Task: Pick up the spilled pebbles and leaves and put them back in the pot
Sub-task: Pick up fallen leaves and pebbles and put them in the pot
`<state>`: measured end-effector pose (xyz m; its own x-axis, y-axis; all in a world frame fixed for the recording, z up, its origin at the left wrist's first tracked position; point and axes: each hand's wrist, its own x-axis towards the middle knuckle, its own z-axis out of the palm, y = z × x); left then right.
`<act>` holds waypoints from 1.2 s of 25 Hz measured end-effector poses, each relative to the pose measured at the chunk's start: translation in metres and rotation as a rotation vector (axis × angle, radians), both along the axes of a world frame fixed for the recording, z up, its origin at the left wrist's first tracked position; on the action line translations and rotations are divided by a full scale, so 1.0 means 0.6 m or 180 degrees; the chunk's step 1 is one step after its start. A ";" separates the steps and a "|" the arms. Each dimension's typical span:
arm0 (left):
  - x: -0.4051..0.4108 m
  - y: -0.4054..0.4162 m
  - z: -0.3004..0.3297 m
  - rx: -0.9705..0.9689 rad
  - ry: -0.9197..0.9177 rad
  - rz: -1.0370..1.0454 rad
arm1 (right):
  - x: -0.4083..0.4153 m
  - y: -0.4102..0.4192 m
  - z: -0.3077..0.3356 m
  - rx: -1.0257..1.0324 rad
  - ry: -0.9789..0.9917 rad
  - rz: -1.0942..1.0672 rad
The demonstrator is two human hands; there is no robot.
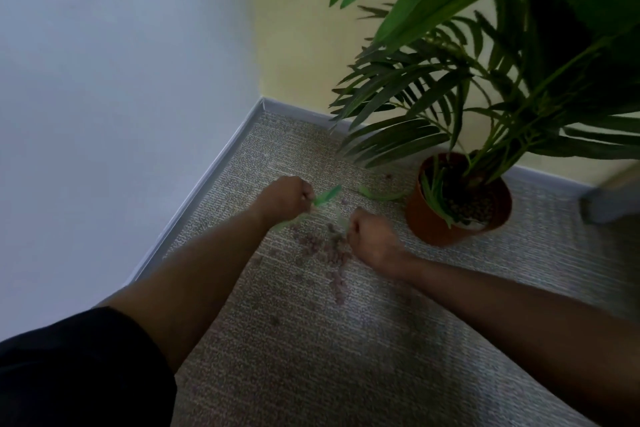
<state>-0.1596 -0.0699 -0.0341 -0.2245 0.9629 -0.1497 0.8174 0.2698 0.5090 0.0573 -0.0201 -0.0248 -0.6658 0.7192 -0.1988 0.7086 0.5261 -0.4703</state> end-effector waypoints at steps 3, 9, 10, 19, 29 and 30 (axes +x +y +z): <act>0.045 0.003 0.041 0.0106 -0.0826 0.0239 | 0.016 0.023 0.041 -0.0417 0.0564 -0.1000; 0.189 0.027 0.094 -0.0168 -0.2547 0.1085 | 0.055 0.025 0.086 -0.0685 0.0729 -0.1100; 0.204 0.035 0.099 -0.0105 -0.2710 0.1197 | 0.065 0.026 0.093 -0.0540 0.0775 -0.1058; 0.288 0.138 0.108 0.0291 -0.3366 0.1277 | 0.157 0.123 0.121 0.0428 0.0676 -0.0463; 0.338 0.191 0.053 -0.0262 -0.3029 0.0834 | 0.182 0.213 0.050 0.1343 -0.0622 -0.0291; 0.338 0.192 0.050 -0.0293 -0.2974 0.0802 | 0.182 0.215 0.047 0.1318 -0.0632 -0.0311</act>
<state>0.0432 0.0451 -0.0041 -0.1749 0.8784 -0.4448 0.0072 0.4529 0.8916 0.1664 0.1088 0.0031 -0.5691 0.8222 0.0015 0.8192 0.5672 -0.0852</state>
